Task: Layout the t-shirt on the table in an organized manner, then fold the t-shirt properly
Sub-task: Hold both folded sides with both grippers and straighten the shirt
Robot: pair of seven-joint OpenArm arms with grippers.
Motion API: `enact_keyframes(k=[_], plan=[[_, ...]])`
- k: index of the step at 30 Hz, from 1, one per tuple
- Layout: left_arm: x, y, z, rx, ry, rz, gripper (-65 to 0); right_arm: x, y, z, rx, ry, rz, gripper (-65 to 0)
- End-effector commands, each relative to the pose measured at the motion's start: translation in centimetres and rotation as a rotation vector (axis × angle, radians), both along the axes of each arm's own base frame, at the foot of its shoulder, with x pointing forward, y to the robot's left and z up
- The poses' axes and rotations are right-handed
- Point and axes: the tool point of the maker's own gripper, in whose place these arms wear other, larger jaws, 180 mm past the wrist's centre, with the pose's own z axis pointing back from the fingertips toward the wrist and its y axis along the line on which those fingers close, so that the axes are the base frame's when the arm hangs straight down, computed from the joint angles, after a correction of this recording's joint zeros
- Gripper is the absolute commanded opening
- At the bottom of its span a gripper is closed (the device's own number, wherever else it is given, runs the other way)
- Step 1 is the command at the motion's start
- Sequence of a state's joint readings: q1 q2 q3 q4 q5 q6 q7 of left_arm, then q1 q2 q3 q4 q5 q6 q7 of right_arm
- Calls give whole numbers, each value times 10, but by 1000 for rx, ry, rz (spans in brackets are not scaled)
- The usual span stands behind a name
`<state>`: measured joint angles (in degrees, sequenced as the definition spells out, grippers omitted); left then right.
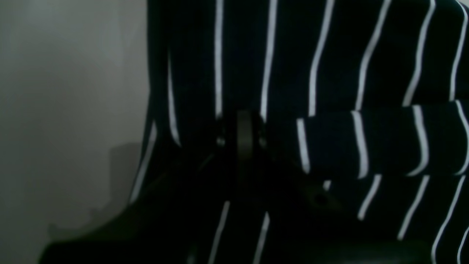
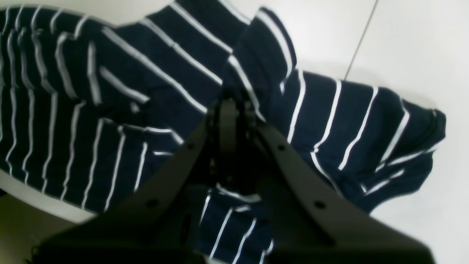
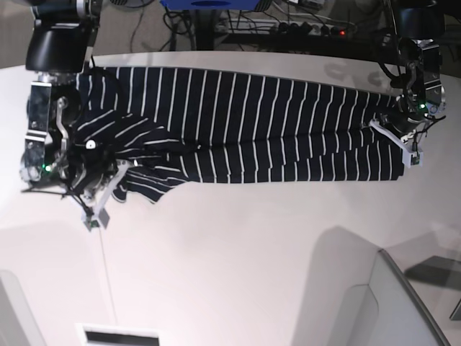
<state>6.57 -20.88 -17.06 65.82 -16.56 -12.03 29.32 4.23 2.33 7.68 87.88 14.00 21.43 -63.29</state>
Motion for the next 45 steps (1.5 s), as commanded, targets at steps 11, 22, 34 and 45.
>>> enact_keyframes(k=[11, 22, 34, 45], plan=[[16, 14, 27, 55, -54, -25, -592, -49, 5, 10, -19, -8, 10, -650], [16, 28, 35, 86, -52, -27, -276, -76, 9, -2, 50, 6, -93, -642], [28, 70, 88, 138, -199, 85, -171, -101, 3, -11, 45, 116, -129, -323], [16, 81, 93, 129, -223, 147, -179, -61, 10, 20, 82, -110, -149, -584]])
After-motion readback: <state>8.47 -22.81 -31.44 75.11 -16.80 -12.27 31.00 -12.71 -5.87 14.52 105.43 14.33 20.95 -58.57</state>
